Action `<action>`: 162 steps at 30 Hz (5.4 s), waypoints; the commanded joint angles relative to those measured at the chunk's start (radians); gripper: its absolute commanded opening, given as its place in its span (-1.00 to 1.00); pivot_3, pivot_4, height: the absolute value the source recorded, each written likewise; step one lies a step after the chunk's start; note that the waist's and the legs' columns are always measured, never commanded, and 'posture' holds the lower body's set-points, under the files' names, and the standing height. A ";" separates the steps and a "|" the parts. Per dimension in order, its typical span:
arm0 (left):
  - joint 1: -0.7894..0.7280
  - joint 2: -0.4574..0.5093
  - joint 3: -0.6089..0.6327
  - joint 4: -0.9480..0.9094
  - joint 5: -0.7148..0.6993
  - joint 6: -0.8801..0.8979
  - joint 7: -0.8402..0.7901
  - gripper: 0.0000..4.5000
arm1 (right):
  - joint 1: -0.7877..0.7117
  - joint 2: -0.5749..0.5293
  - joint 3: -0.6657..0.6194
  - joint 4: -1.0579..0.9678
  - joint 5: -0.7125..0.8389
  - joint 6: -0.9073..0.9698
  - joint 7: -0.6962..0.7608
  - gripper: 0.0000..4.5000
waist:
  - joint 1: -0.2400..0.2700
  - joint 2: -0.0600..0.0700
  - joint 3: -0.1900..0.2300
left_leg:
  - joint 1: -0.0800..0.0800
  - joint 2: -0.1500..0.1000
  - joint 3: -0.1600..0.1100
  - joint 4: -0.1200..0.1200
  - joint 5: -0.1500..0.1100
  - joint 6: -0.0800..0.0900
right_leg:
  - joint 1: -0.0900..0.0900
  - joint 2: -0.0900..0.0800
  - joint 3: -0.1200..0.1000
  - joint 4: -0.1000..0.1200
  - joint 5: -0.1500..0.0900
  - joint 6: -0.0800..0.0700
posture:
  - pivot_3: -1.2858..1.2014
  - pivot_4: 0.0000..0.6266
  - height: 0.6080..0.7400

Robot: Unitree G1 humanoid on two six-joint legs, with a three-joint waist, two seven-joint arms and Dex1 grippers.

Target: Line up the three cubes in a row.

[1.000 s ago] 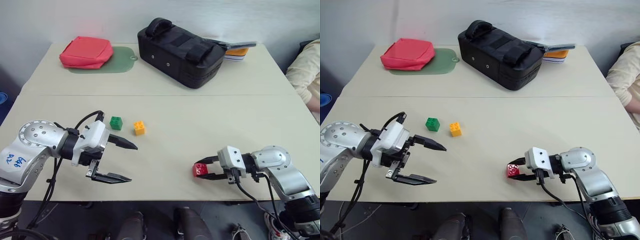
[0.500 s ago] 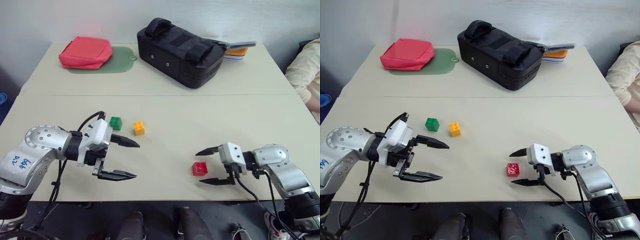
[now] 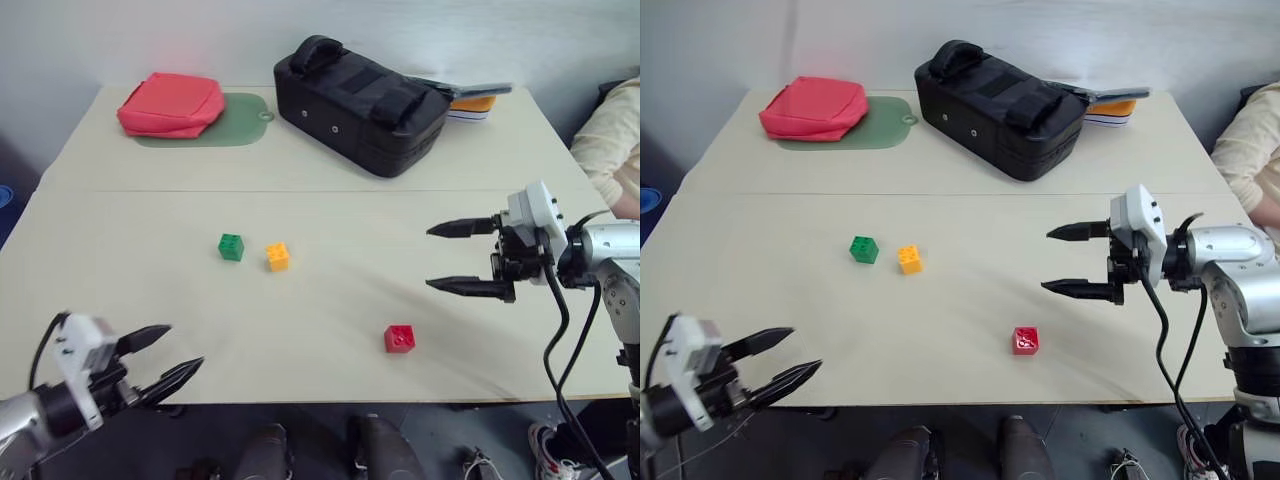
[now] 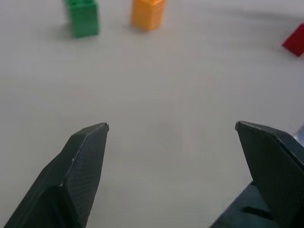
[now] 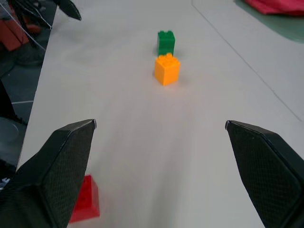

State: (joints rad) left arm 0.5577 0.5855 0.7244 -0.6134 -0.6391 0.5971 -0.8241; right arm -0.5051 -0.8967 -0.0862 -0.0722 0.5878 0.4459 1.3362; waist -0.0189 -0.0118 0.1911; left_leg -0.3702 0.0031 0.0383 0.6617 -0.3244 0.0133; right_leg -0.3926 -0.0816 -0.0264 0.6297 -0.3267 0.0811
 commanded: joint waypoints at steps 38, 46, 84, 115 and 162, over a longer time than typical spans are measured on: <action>-1.301 -0.055 -0.656 0.460 0.251 0.749 0.667 1.00 | 0.145 0.099 -0.022 -0.232 -0.006 -0.021 -0.183 0.99 | 0.020 -0.002 0.000 | -0.004 -0.002 0.001 0.004 0.006 -0.005 | -0.002 0.002 0.000 0.007 0.004 0.004 | 0.03 -0.52 1.00; -1.323 -0.071 -0.660 0.594 0.307 0.707 0.664 1.00 | 0.129 0.098 -0.027 -0.245 0.010 -0.013 -0.199 0.99 | 0.017 -0.002 0.000 | -0.004 -0.002 0.001 0.004 0.006 -0.006 | -0.003 0.003 0.000 0.008 0.004 0.004 | 0.03 -0.52 1.00; -1.154 0.228 -0.996 0.282 0.224 0.008 -0.388 -0.33 | 0.345 -0.082 -0.039 -0.380 0.000 -0.051 -0.049 1.00 | 0.019 -0.002 0.000 | -0.005 -0.003 0.000 0.003 0.006 -0.003 | -0.001 0.000 0.000 -0.001 0.004 0.004 | 0.03 -0.52 1.00; -1.272 0.008 -1.312 0.335 0.546 0.198 -0.286 -0.33 | 0.426 -0.068 -0.034 -0.399 -0.043 -0.113 -0.091 1.00 | 0.025 -0.002 0.000 | -0.004 -0.003 0.001 0.005 0.006 0.000 | 0.000 0.002 0.002 0.002 0.004 0.005 | 0.03 -0.52 1.00; -0.590 0.408 -0.248 0.346 0.184 -0.053 -0.378 0.97 | 0.175 -0.040 -0.029 -0.208 0.010 -0.045 -0.063 1.00 | 0.017 -0.002 0.000 | -0.003 -0.003 -0.002 0.002 0.003 0.000 | 0.000 -0.004 -0.001 -0.001 0.003 0.002 | 0.03 -0.52 1.00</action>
State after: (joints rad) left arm -0.0088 0.9950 0.4760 -0.2571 -0.4296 0.5457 -1.2206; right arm -0.3174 -0.9407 -0.0977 -0.2668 0.5824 0.3963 1.2772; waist -0.0021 -0.0136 0.1913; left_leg -0.3730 -0.0003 0.0367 0.6634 -0.3214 0.0131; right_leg -0.3926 -0.0851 -0.0275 0.6286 -0.3239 0.0837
